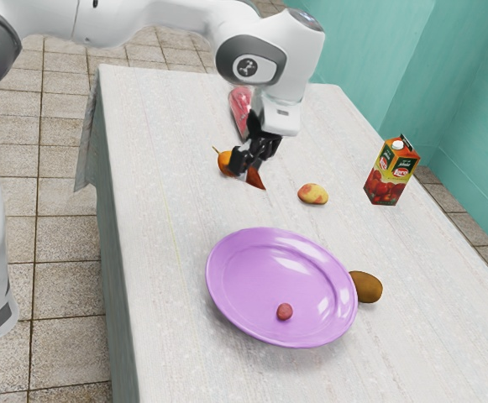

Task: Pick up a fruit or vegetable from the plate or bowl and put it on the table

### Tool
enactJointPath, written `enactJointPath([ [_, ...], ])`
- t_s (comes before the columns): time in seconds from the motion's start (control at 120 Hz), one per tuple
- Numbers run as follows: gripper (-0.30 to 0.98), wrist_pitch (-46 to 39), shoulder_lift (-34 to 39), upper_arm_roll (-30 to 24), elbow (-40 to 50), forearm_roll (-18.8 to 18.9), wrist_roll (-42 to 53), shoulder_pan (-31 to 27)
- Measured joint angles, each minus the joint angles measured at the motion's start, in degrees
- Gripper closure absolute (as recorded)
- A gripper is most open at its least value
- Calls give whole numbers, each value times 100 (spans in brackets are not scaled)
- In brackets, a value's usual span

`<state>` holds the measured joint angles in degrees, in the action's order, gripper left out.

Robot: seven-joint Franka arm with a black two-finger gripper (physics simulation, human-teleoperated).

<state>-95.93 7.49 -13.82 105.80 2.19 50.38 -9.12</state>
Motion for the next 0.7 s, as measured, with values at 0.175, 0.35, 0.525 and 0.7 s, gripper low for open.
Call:
enactJointPath([
  [0.175,53,180,-248,441,-32,34,-439,-50],
  [0.35,43,264,-335,614,-29,39,-803,45],
  [0.525,13,339,-338,652,-31,22,-1136,-249],
  [0.7,4,451,-349,658,-98,-39,-1415,-263],
])
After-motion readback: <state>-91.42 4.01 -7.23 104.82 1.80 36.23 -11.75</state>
